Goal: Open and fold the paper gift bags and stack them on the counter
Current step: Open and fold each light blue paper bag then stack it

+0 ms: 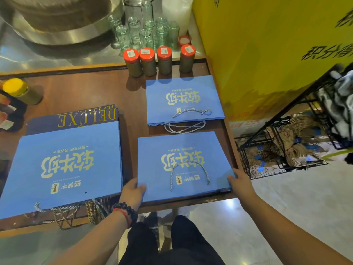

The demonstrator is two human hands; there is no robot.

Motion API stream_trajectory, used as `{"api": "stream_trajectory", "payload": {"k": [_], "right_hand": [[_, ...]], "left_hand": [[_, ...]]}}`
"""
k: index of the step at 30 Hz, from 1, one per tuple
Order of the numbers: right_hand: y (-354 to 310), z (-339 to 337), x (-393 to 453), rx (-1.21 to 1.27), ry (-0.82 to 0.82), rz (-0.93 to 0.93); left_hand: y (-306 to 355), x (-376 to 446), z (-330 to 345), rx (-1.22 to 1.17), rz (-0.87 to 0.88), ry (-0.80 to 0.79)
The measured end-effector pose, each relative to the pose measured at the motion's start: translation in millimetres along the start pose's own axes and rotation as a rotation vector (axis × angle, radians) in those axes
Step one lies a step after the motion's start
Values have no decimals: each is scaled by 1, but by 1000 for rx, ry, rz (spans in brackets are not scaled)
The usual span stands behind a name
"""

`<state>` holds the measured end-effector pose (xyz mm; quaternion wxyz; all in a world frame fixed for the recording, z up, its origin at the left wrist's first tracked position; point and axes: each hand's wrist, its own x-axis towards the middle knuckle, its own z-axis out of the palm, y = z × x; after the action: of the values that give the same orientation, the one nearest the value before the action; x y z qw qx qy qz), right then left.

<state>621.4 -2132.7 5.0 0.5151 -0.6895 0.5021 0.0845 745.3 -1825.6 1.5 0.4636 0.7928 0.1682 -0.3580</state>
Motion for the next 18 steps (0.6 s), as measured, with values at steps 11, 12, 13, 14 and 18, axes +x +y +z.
{"api": "stream_trajectory", "payload": {"k": [11,12,13,14,18], "right_hand": [[-45,-16,4,122,104,-135],[-52,-17,9,120,96,-144],[-59,-17,15,117,85,-155],[-64,-18,21,117,72,-157],[-83,-18,49,106,30,-152]], "left_hand": [[55,-7,5,-193,282,154],[63,-1,7,-206,278,174],[70,8,9,-212,276,189],[78,16,11,-208,274,194],[99,43,25,-163,256,173]]}}
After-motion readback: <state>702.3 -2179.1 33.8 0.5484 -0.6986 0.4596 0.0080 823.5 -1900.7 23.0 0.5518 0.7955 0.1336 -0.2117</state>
